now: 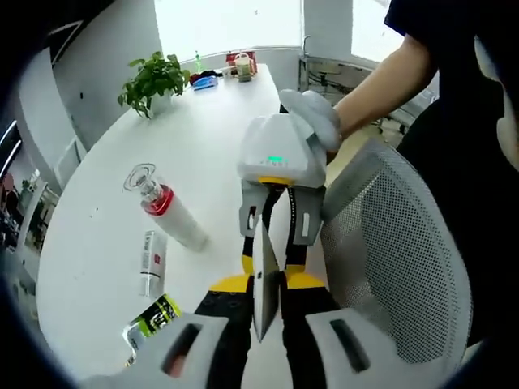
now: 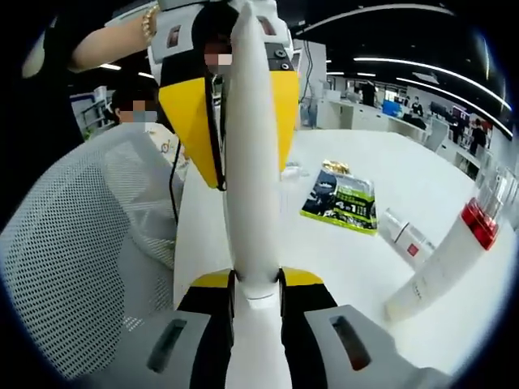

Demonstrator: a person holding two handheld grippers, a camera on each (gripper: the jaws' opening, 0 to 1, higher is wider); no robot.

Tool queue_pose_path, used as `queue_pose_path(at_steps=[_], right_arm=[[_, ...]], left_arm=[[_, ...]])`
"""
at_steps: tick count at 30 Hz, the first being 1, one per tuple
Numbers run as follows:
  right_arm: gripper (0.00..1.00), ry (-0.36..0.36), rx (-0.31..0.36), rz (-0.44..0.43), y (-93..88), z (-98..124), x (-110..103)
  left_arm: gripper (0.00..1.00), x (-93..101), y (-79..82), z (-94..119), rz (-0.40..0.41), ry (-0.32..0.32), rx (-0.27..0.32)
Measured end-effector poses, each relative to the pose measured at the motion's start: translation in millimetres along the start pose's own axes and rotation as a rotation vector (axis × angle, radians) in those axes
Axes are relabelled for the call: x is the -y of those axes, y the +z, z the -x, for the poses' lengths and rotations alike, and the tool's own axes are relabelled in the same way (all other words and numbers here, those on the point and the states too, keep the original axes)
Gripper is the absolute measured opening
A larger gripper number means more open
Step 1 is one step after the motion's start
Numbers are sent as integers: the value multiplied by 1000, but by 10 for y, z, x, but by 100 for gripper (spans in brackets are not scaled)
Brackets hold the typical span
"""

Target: Arrange the skincare products in the storage area until every visible bottle or jar stands upright without overlapping.

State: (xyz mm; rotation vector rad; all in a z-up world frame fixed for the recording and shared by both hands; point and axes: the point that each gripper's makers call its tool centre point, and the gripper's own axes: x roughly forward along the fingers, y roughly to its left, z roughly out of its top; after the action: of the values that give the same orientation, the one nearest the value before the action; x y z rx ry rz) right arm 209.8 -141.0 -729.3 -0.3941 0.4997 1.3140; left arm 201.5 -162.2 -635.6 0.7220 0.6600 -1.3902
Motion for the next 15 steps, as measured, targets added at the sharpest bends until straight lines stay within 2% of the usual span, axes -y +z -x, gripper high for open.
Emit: queue_pose_path(at_steps=[14,15], right_arm=[[21,-78,9,-45,8,42,408],[21,-87,8,-46,6,45,448]], left_arm=[[11,-408,60,-70,-41,35,-3],[11,-490,59,-86,-39,37,-1]])
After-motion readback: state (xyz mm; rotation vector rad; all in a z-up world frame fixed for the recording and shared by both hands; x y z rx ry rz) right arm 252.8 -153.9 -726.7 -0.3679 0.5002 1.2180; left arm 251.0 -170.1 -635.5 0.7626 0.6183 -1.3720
